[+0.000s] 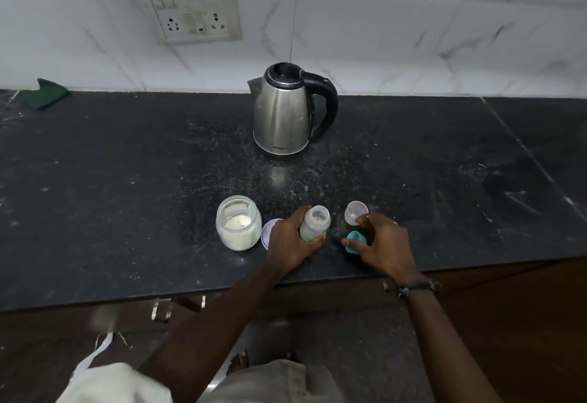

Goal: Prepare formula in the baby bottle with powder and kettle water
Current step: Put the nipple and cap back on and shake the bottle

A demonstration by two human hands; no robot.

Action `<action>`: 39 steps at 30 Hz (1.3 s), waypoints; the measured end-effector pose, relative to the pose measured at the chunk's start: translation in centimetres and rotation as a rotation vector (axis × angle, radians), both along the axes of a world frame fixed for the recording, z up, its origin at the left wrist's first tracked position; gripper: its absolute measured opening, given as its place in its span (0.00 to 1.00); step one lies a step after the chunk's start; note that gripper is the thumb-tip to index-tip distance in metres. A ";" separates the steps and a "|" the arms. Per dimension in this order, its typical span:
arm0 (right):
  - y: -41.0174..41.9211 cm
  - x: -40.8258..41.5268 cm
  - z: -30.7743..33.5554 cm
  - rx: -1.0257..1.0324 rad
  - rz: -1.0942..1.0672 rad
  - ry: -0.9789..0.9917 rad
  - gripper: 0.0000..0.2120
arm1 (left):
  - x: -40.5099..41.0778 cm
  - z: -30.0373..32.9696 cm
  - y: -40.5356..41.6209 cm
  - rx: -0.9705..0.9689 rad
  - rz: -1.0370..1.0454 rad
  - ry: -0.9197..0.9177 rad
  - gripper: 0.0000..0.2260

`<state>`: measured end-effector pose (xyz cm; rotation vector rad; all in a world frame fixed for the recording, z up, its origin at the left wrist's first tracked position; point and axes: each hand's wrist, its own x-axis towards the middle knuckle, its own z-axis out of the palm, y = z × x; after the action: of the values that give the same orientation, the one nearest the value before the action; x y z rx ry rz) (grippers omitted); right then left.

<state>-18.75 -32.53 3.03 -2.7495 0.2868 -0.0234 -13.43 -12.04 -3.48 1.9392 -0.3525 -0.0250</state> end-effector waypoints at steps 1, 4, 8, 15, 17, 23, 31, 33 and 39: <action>-0.2 -0.4 -0.4 -0.068 0.034 0.056 0.29 | 0.0 0.0 0.0 0.005 0.002 0.001 0.26; -0.3 -1.0 -1.5 -0.082 0.082 0.163 0.32 | 0.1 -0.2 0.1 0.017 -0.010 0.006 0.27; -0.1 -1.2 -1.8 0.012 0.069 0.122 0.28 | 0.1 -0.1 0.1 0.025 0.005 -0.011 0.27; 0.9 -0.6 1.0 0.168 0.049 0.012 0.31 | 0.1 -0.1 0.2 0.044 -0.004 -0.006 0.29; 1.4 -0.1 2.4 0.218 0.068 -0.030 0.30 | 0.2 -0.2 0.2 0.035 -0.008 0.000 0.28; 3.1 1.6 5.8 0.206 0.197 -0.089 0.22 | 0.1 0.0 0.1 0.007 -0.006 -0.007 0.24; 5.5 3.9 7.9 -0.064 0.373 0.085 0.26 | 0.2 -0.3 0.1 -0.011 -0.001 0.008 0.26; 6.1 4.5 8.3 -0.115 0.418 0.126 0.25 | 0.3 -0.4 0.1 -0.006 -0.008 0.016 0.25; 7.6 5.5 8.6 -0.235 0.511 0.187 0.22 | 0.3 -0.3 0.0 0.017 0.002 0.024 0.24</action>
<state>-13.30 -24.96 11.66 -2.9757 -0.4002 0.3556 -13.09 -12.02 -3.82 1.9541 -0.3353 -0.0502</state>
